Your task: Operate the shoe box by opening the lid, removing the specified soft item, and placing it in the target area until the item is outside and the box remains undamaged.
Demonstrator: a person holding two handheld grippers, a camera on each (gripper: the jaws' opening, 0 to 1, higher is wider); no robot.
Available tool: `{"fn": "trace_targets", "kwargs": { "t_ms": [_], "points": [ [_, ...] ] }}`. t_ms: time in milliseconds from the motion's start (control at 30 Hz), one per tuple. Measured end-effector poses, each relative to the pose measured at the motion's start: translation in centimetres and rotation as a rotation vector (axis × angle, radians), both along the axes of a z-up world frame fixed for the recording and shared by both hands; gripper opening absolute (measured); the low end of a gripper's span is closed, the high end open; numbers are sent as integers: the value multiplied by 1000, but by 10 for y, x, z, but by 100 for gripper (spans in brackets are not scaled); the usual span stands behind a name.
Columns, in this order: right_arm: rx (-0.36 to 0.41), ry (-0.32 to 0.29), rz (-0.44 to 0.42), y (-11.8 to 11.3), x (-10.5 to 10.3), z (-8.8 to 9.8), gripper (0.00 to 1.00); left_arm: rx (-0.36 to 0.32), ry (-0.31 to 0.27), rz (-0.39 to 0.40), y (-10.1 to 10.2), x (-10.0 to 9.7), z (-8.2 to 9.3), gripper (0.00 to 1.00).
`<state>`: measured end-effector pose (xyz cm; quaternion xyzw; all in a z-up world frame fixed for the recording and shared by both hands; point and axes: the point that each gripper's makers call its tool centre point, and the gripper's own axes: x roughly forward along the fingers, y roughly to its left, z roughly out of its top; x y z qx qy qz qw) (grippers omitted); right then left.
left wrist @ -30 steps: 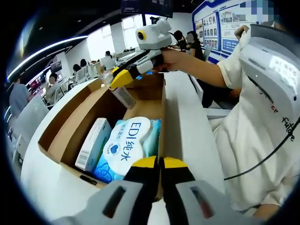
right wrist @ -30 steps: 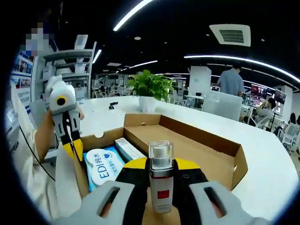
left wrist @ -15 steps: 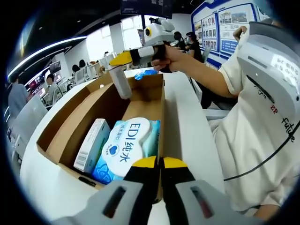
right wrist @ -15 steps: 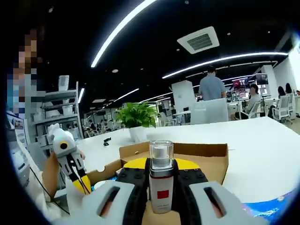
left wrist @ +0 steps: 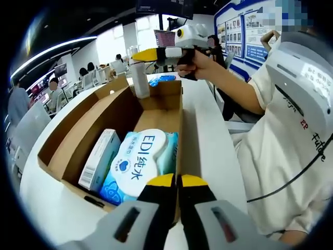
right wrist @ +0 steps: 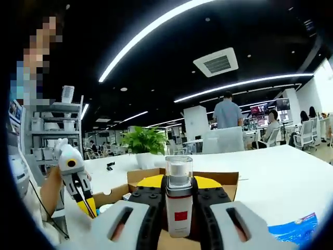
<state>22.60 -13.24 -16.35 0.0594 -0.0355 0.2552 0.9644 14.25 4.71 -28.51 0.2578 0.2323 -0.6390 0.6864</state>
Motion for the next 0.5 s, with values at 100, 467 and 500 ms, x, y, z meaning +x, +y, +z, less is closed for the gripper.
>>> {"fn": "trace_targets", "kwargs": {
  "t_ms": [100, 467, 500],
  "points": [
    [7, -15, -8, -4, -3, 7, 19, 1, -3, 0, 0, 0, 0, 2],
    [-44, -131, -159, -42, -21, 43, 19, 2, -10, -8, 0, -1, 0, 2],
    [-53, -138, -177, -47, -23, 47, 19, 2, -12, -9, 0, -1, 0, 2]
  ]
}}
